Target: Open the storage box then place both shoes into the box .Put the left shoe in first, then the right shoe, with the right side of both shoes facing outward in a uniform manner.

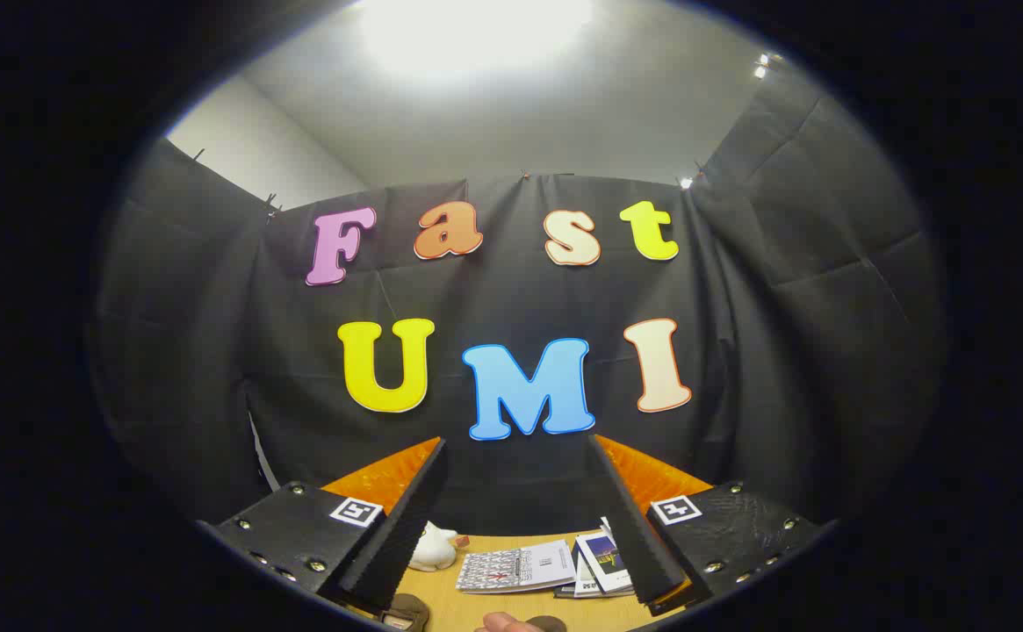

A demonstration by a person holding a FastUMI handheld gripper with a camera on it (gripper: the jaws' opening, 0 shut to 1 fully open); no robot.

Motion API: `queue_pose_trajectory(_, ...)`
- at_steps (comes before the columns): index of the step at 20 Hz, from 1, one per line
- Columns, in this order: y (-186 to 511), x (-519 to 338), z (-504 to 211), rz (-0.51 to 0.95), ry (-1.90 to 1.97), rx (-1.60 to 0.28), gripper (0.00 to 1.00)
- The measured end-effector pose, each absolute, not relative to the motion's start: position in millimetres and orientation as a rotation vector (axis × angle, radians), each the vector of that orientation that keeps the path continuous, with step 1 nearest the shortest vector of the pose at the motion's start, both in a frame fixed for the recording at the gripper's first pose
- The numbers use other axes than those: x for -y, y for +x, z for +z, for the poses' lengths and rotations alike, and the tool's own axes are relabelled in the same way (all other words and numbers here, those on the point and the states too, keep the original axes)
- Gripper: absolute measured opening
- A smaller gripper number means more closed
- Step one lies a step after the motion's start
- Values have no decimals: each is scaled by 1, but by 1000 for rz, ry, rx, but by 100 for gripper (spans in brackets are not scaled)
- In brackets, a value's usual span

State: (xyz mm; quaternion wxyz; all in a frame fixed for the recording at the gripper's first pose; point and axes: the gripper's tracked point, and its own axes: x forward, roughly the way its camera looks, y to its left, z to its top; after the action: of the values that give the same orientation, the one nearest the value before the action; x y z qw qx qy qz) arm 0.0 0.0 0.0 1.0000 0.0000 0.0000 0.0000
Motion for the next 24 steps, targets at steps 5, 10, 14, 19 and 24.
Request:
queue_pose_trajectory(5, 7, 12, 7, -16, 12, 33, 96)
queue_pose_trajectory(10, 12, 15, 4, -27, 18, 31, 96)
queue_pose_trajectory(14, 9, 15, 1, -31, 10, 27, 96)
queue_pose_trajectory(19, 6, 6, -11, -18, -9, 21, 96)
queue_pose_trajectory(24, 5, -10, -41, 12, 23, -33, 96)
